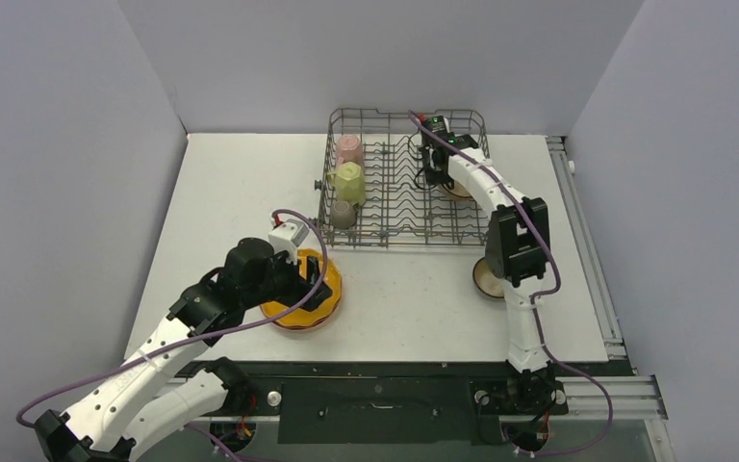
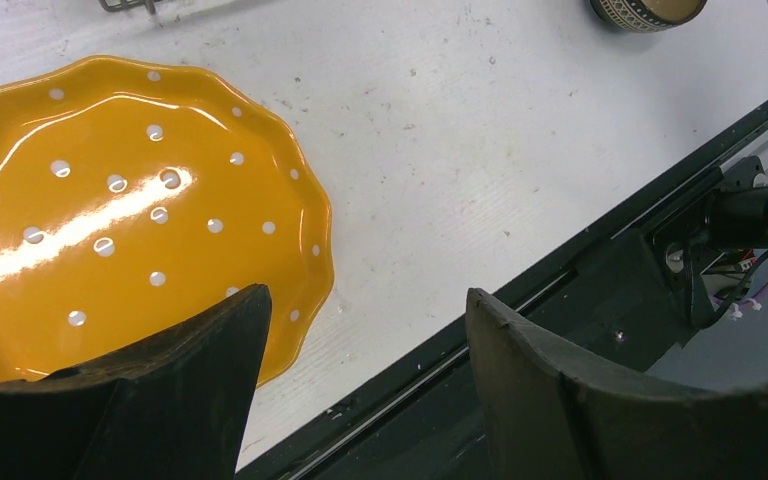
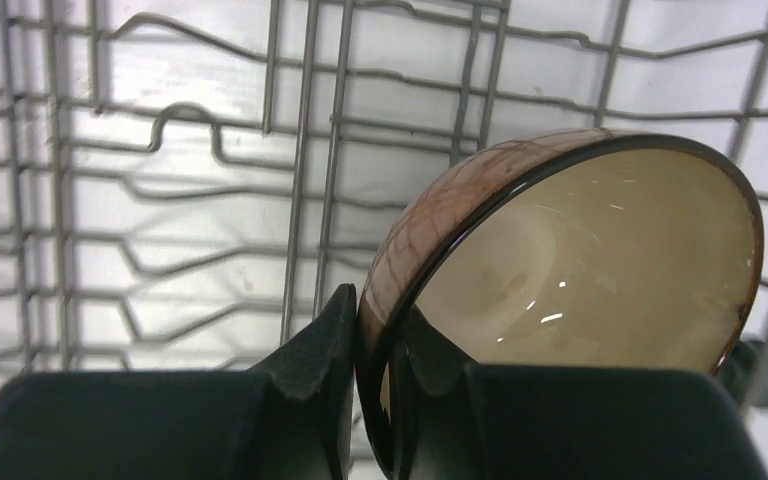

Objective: Load the mixed dishes into the dish rack
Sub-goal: Pick up the bowl from the dish rack.

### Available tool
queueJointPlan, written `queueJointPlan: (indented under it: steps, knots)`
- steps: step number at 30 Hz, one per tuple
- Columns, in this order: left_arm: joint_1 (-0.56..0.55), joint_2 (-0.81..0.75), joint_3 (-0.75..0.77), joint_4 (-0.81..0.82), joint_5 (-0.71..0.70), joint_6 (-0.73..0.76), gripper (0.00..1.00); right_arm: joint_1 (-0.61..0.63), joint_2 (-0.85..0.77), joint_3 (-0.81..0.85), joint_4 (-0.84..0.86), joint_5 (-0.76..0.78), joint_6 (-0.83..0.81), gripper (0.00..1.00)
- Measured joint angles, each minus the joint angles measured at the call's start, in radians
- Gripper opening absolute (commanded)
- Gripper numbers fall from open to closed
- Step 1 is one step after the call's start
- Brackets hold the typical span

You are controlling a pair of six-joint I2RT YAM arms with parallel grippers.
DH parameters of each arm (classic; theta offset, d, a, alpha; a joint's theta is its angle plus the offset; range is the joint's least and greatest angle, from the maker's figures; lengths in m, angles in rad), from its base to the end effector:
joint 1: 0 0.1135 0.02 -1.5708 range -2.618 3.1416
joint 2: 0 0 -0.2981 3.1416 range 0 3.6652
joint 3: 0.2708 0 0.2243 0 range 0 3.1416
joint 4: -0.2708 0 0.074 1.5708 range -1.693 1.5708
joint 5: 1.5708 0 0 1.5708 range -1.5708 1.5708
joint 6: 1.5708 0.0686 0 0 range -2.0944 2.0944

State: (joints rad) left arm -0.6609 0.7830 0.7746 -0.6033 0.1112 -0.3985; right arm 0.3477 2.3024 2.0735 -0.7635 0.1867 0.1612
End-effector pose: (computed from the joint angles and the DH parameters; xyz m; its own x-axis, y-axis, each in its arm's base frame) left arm 0.1072 -0.0930 0.3003 -0.6824 0.0421 -0.7298 0.4524 0.8085 -0.3764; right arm 0.4937 0.1654 0.2263 -0.8155 -0.1278 -0.5645 -0.1099 0.9918 -0.0657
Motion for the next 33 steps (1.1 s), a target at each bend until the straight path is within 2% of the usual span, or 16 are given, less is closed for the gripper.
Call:
queueJointPlan:
  steps: [3,8,13,18,22,27,30,33]
  knots:
    - [0.000,-0.012,0.000,0.001,0.000,0.000,0.69,0.014,-0.130,-0.094,0.001,-0.016,0.003,0.00]
    - [0.000,-0.046,0.000,0.002,0.001,0.000,0.69,0.121,-0.510,-0.304,0.017,-0.045,-0.039,0.00]
    - [0.000,-0.044,0.047,-0.047,-0.010,-0.001,0.70,0.398,-0.896,-0.579,0.090,-0.023,-0.131,0.00]
    - [0.003,-0.006,0.248,-0.140,-0.040,0.000,0.71,0.723,-1.170,-0.924,0.087,-0.039,-0.238,0.00]
    - [0.004,0.015,0.381,-0.194,-0.042,0.000,0.71,0.953,-1.223,-1.050,0.005,-0.026,-0.316,0.00]
    - [0.004,0.035,0.441,-0.261,0.069,0.003,0.70,1.228,-1.233,-1.067,-0.059,-0.024,-0.420,0.00]
    - [0.000,0.065,0.448,-0.287,0.161,0.007,0.70,1.307,-1.213,-1.035,-0.106,-0.026,-0.474,0.00]
    - [-0.036,0.098,0.447,-0.305,0.202,0.005,0.70,1.334,-1.171,-0.988,-0.143,-0.024,-0.521,0.00]
